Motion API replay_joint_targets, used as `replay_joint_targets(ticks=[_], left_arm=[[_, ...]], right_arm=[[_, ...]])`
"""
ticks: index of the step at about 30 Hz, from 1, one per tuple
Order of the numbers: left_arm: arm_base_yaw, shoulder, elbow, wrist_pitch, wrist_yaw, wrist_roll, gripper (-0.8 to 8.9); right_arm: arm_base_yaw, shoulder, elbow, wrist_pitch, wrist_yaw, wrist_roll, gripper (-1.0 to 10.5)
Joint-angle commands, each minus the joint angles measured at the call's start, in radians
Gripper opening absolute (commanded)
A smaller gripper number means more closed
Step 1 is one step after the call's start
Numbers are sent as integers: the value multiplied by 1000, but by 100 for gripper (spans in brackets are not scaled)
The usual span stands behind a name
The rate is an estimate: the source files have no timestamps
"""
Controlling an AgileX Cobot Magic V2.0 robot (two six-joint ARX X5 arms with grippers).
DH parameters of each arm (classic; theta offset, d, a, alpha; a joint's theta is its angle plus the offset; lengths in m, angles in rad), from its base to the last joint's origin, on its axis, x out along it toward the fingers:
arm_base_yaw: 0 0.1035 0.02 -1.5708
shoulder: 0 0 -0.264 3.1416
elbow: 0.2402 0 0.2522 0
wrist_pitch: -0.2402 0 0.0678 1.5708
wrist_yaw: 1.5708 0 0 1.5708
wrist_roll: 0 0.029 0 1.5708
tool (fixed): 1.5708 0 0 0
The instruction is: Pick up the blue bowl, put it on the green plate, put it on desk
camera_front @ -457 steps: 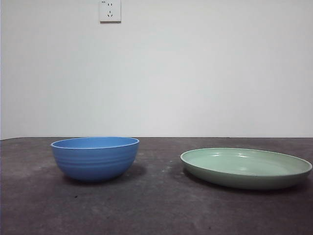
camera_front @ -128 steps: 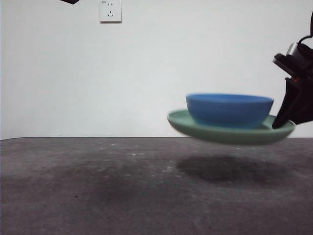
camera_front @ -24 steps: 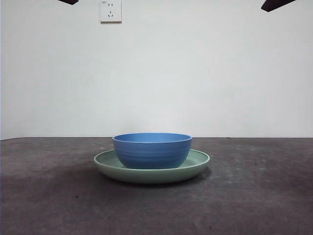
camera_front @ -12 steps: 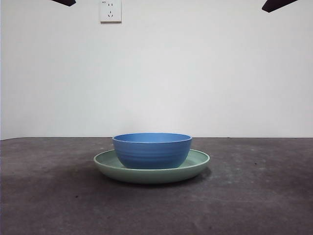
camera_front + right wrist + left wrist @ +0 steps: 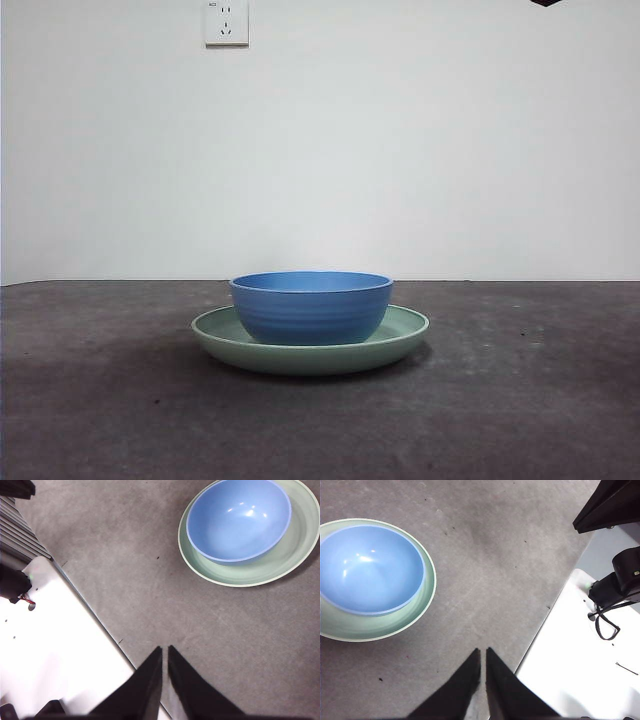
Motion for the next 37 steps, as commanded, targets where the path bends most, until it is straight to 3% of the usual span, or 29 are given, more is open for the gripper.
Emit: replay_joint_targets(ticks=[1, 24, 26, 29, 33, 37], left_arm=[[-6, 6, 7, 5, 6, 9, 14], [-1, -31, 7, 55, 6, 6, 14], [8, -56, 7, 87, 5, 44, 14], [58, -110, 4, 192, -3, 135, 14], [171, -210, -40, 431, -81, 143, 14], [297, -336, -170, 714, -224, 144, 14]], right_arm=[[6, 8, 6, 4, -2, -11, 9], [6, 8, 6, 5, -2, -11, 9], [6, 8, 6, 6, -2, -11, 9], [6, 8, 6, 15, -2, -11, 9], [6, 8, 6, 32, -2, -11, 9], [6, 8, 6, 34, -2, -11, 9]])
